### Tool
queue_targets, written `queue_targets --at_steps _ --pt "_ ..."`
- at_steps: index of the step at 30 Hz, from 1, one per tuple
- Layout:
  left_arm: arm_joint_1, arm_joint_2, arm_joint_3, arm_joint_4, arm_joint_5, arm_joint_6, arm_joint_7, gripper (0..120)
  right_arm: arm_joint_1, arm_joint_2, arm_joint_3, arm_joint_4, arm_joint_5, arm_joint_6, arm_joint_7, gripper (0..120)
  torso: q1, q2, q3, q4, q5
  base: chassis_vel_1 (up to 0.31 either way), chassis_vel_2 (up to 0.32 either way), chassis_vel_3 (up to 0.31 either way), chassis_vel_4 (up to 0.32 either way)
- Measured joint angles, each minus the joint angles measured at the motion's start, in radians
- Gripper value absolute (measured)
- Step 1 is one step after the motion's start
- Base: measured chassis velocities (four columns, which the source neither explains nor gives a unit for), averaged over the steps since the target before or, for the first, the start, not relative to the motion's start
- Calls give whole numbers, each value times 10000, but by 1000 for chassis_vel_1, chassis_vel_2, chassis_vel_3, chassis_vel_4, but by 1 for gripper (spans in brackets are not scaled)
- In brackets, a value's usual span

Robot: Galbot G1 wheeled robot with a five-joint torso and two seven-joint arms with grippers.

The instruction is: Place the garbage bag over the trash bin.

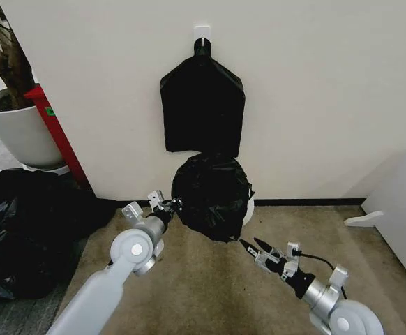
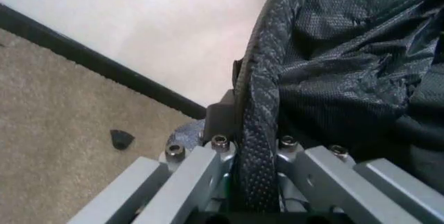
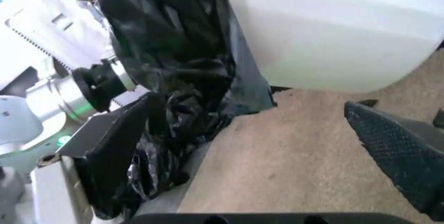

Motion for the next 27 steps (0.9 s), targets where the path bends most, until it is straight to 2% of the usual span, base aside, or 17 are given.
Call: queue_targets --at_steps 5,11,14,19,22,26,27 --pt "-1 -38 55 -46 -30 47 -74 2 362 259 -106 -176 478 -172 635 93 0 0 0 2 4 0 0 0 0" --pt "6 -94 102 -63 57 50 -80 2 537 330 -108 -195 864 -384 808 73 0 0 1 2 3 0 0 0 0" --pt "11 -129 125 -90 133 50 -80 2 550 341 -136 -219 859 -385 806 71 0 0 0 1 4 0 0 0 0" --pt "88 -153 133 -138 277 48 -81 2 582 429 -149 -224 874 -393 809 48 0 0 0 2 4 0 0 0 0" --pt "117 -151 129 -163 299 46 -81 2 596 455 -154 -218 876 -395 819 43 0 0 1 2 4 0 0 0 0" --pt "132 -157 125 -229 337 26 -122 2 595 501 -203 -171 813 -389 851 23 0 0 0 2 3 0 0 0 0" --pt "132 -157 125 -229 337 26 -122 2 595 501 -203 -171 813 -389 851 23 0 0 0 2 3 0 0 0 0"
